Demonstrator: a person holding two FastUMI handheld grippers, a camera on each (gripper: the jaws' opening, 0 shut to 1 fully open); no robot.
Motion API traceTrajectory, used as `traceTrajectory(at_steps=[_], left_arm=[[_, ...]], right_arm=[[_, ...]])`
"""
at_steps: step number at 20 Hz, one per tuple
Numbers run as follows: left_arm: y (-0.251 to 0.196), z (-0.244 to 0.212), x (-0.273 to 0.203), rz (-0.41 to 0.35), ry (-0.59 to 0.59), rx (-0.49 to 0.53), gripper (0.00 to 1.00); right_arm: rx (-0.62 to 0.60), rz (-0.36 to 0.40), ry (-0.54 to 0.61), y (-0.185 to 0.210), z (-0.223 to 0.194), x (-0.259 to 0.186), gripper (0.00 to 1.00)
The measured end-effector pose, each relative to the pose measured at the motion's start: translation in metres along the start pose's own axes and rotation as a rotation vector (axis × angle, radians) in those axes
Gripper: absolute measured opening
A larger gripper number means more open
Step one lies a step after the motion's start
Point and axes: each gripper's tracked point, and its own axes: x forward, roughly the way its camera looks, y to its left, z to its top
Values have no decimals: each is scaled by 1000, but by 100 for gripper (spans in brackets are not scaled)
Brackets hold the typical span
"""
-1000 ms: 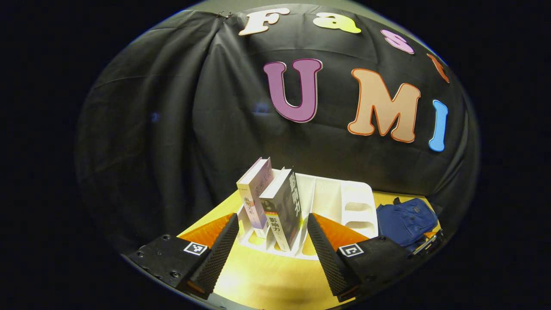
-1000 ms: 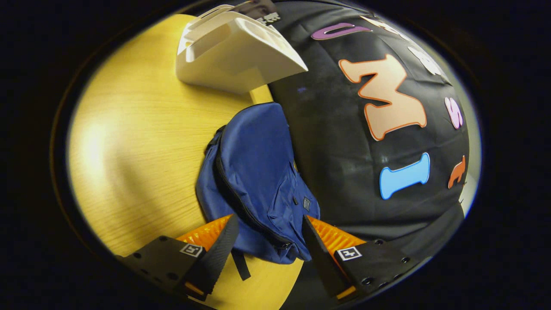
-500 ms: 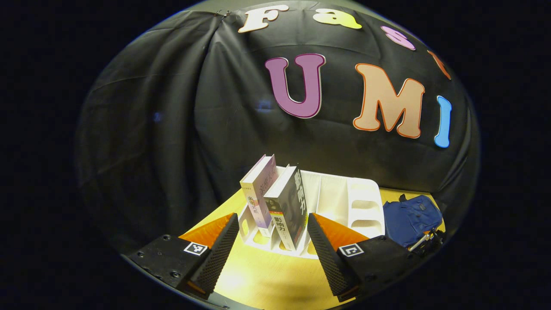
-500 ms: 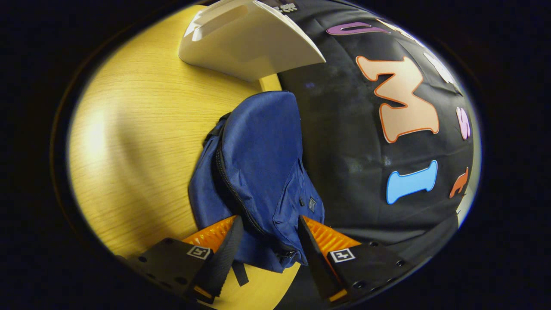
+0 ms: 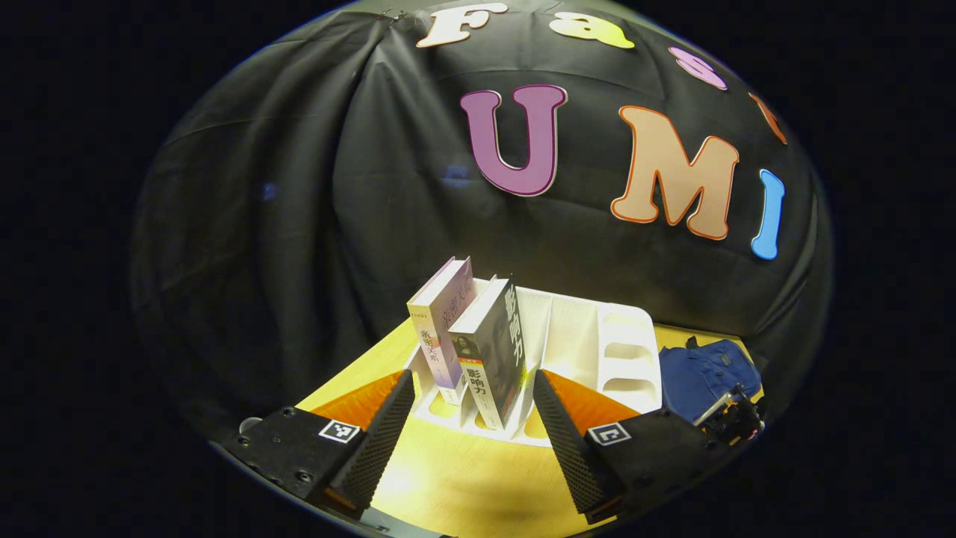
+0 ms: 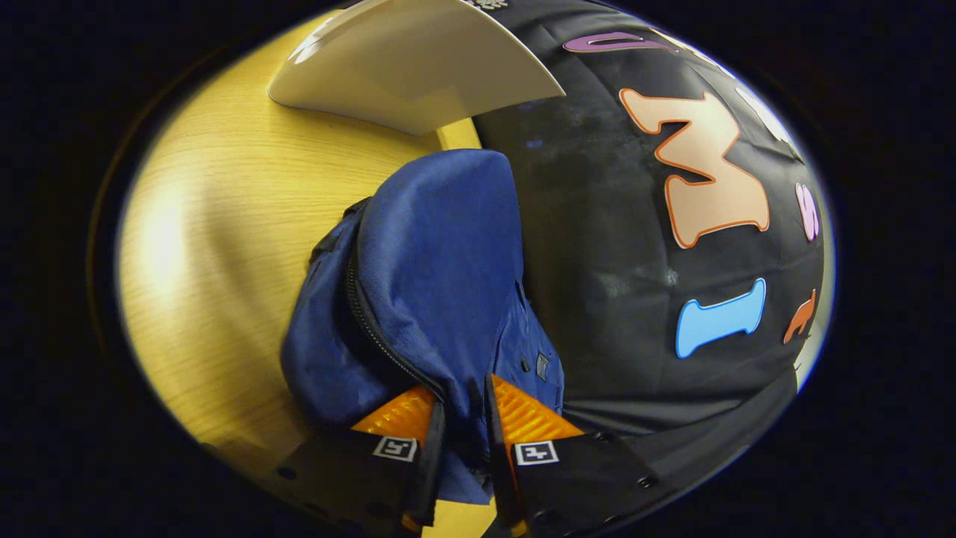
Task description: Open the schoolbag, grab two books from the bookshelf and put them into the schoolbag.
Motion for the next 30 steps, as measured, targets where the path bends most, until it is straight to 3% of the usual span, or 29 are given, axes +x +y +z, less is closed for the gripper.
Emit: traceTrajectory(at_steps=[1, 2, 5, 9, 15, 21, 25, 29, 30], left_arm=[[-1, -2, 1, -3, 5, -2, 94], [-2, -2, 2, -4, 9, -4, 94], [-3, -4, 6, -10, 23, 3, 94], [-4, 0, 15, -7, 26, 39, 94], [-13, -16, 36, -46, 93, -28, 94], [-5, -24, 72, -57, 135, -3, 94], [-5, -24, 94, -71, 159, 35, 95], [-10, -30, 110, -95, 211, 85, 93], [-10, -31, 113, -100, 221, 96, 91]], right_arm=[[-4, -10, -3, -1, 2, 3, 22], [-4, -14, -5, 0, 2, 7, 33], [6, 3, 0, 6, 3, 13, 15], [47, -21, 18, -3, 2, 13, 5], [127, -121, 6, -65, 6, 2, 7], [294, -172, 38, -112, -5, -12, 8], [380, -186, 62, -131, -12, -28, 5], [421, -182, 81, -134, -15, -33, 10], [432, -178, 87, -134, -17, -34, 5]])
